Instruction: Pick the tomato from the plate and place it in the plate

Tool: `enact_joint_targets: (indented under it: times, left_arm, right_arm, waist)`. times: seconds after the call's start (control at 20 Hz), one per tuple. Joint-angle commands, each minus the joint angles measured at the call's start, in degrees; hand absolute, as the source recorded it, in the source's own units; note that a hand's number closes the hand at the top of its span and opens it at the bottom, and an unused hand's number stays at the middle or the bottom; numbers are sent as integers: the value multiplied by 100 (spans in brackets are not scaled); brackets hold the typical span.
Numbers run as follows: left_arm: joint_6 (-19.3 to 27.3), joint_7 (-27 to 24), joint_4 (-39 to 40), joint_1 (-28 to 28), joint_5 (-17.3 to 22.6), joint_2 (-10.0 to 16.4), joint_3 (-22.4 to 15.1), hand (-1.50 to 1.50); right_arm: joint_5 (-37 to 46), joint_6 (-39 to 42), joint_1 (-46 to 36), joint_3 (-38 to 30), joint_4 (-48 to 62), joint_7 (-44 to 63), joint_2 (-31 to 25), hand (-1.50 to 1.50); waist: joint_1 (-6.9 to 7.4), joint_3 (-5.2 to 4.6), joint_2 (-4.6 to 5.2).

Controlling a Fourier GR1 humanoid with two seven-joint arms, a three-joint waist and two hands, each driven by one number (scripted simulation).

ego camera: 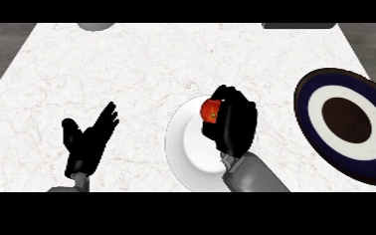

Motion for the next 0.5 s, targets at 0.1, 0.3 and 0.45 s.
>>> enact_joint_targets:
  times: [0.1, 0.3, 0.45]
  left_arm:
    - [98, -72, 7, 69, -83, -61, -21, 0]
    - [94, -21, 50, 35, -93, -92, -53, 0]
    - [78, -42, -253, 332, -54, -42, -39, 0]
  right_arm:
    - [1497, -926, -74, 99, -719, 1568, 19, 150]
    - [1945, -1487, 327, -148, -1158, 1803, 18, 150]
    - [2149, -1426, 728, -491, -1758, 1745, 18, 150]
  waist:
    - [-42, -3, -5]
    - [-91, 6, 11]
    - [-77, 7, -9]
